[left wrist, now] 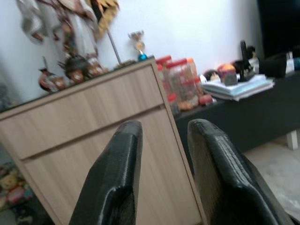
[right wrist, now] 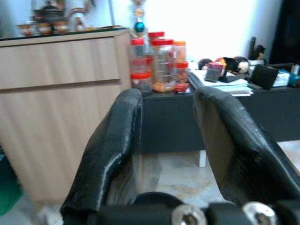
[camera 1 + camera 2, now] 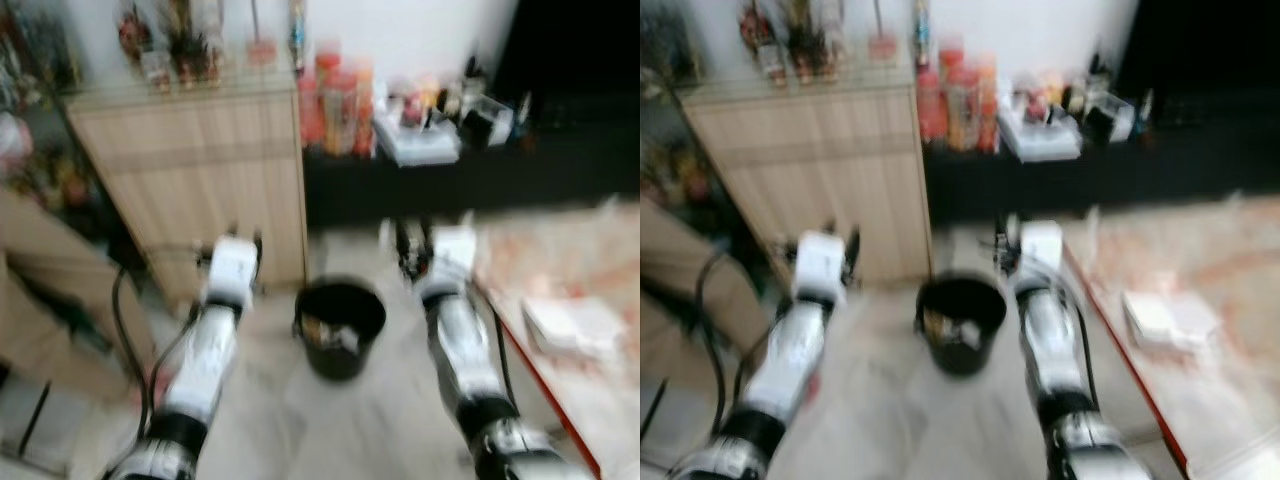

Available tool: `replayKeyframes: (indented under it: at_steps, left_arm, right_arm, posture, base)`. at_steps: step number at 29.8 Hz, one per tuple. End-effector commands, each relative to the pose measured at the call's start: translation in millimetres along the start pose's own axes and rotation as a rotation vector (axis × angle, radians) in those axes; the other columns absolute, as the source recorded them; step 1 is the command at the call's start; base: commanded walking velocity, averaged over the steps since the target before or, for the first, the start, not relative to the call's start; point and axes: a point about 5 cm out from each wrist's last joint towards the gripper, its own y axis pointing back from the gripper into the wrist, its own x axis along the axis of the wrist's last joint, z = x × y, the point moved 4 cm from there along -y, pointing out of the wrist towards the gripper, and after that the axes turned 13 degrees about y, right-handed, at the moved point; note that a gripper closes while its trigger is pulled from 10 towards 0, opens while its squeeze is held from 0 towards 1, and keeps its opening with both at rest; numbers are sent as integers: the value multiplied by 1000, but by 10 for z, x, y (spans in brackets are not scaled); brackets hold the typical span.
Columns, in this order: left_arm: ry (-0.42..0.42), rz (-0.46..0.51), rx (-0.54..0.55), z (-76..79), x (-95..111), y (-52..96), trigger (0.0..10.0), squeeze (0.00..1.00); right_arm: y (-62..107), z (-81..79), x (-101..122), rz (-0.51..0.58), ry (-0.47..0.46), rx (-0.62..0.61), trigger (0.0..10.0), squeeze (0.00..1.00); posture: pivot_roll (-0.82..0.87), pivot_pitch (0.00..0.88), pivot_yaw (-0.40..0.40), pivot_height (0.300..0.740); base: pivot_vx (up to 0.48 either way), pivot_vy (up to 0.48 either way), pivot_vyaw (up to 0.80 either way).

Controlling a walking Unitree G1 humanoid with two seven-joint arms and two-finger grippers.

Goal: Picking trash to rubbish bin

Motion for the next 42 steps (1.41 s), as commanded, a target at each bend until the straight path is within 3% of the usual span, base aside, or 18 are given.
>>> replayKeyframes:
  at_steps: [1,14,26,37,39,42]
  left_arm:
    - [-1,-1,-5,8,1,2,10000,0]
    - [-1,-12,-8,-8,-26,18,10000,0]
    - [-41,-105,86,-406,-219,109,10000,0]
    - [-57,-335,253,-966,-667,530,10000,0]
    - [-57,-378,263,-1004,-746,608,10000,0]
    - [-39,-559,231,-962,-1063,898,10000,0]
  right_arm:
    - [-31,12,56,18,8,-2,10000,0]
    - [-15,-1,23,7,5,-1,10000,0]
    - [90,-54,-179,-68,19,21,10000,0]
    - [467,-188,-761,-316,-1,68,10000,0]
    - [552,-209,-861,-363,-4,75,10000,0]
    - [857,-283,-1172,-522,-18,101,10000,0]
  posture:
    - [196,0,27,740]
    - [196,0,27,740]
    - [198,0,31,740]
    - [200,0,24,740]
    - [198,0,25,740]
    - [197,0,26,740]
  base:
    - [-259,0,0]
    - [-257,0,0]
    - [0,0,0]
    - [0,0,0]
    - [0,0,0]
    - [0,0,0]
